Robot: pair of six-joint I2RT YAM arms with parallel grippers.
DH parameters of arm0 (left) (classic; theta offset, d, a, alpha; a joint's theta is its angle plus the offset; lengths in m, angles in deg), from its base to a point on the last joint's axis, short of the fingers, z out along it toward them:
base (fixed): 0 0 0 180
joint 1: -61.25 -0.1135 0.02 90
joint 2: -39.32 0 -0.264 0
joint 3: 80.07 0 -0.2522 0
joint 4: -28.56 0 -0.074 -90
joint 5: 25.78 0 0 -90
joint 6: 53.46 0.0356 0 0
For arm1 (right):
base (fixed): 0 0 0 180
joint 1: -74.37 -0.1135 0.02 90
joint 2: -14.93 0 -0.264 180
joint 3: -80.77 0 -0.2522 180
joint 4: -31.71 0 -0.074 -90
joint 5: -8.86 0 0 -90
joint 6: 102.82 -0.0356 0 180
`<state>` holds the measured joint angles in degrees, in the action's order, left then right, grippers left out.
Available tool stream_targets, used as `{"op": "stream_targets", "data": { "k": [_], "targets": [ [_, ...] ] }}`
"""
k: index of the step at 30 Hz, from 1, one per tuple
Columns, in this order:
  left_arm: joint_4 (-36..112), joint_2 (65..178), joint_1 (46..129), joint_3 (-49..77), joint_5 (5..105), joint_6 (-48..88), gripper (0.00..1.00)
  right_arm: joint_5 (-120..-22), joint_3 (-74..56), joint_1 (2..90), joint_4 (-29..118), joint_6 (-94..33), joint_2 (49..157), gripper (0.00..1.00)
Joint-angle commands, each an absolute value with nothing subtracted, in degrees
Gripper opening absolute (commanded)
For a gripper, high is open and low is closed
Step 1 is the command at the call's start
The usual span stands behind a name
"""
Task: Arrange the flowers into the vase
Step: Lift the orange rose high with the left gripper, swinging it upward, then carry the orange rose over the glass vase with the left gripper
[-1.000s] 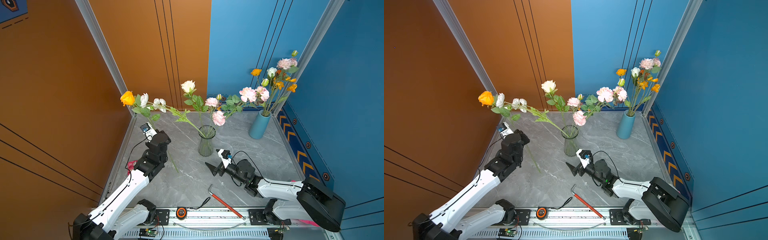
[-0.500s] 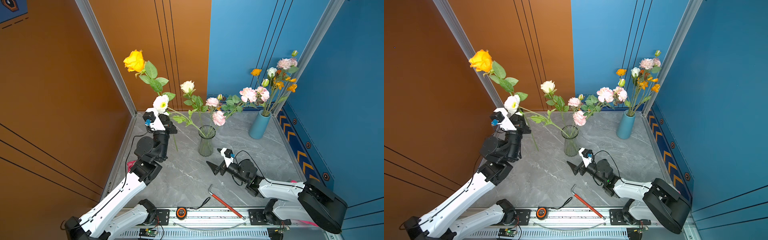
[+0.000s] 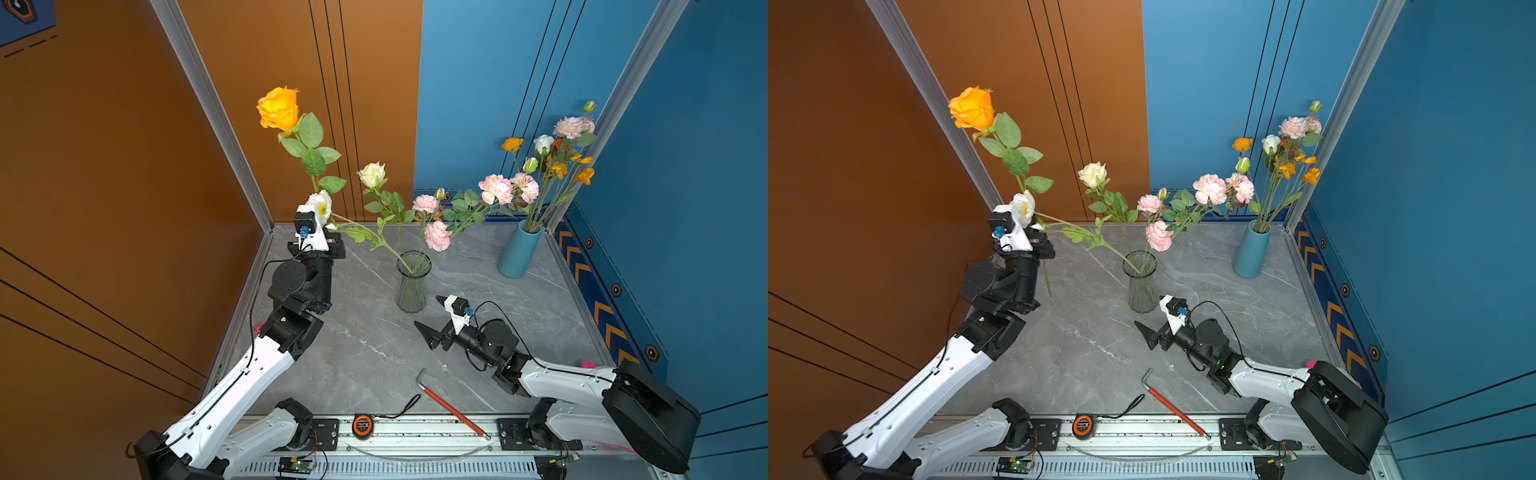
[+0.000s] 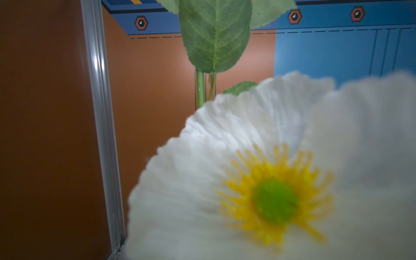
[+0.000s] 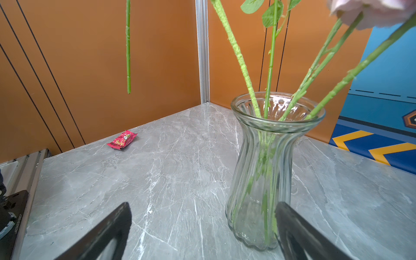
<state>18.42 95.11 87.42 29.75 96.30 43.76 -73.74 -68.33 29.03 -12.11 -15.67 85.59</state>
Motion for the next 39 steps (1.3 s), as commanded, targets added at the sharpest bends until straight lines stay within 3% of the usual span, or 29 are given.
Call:
{"op": "stream_targets", "data": {
  "k": [1,9,14,20,23,29,39],
  "targets": [
    [25.3,91.6,81.1,30.1,92.9,33.9,0.0,-72.9,-69.0,29.3,-12.3,-16.1,84.7,1.0],
    [34.9,88.4,75.0,30.9,95.4,33.4,0.0,-72.7,-68.8,29.3,-12.5,-16.0,85.6,1.0],
    [44.7,88.1,68.6,29.9,104.1,30.3,0.0,-72.6,-68.8,29.3,-12.3,-16.0,85.5,1.0],
    [54.6,88.3,60.2,28.7,102.1,24.6,0.0,-72.4,-68.7,29.3,-12.4,-15.9,85.7,1.0],
    [47.7,84.3,59.9,32.4,95.8,24.7,0.0,-72.6,-68.9,29.3,-12.4,-15.7,85.7,1.0],
    [35.3,76.9,65.9,33.5,78.2,22.1,0.0,-72.1,-68.7,29.3,-12.6,-15.7,85.9,1.0],
    [20.7,90.2,96.1,21.7,63.3,38.7,0.0,-70.4,-67.3,28.7,-13.1,-15.6,86.6,1.0]
  ]
}}
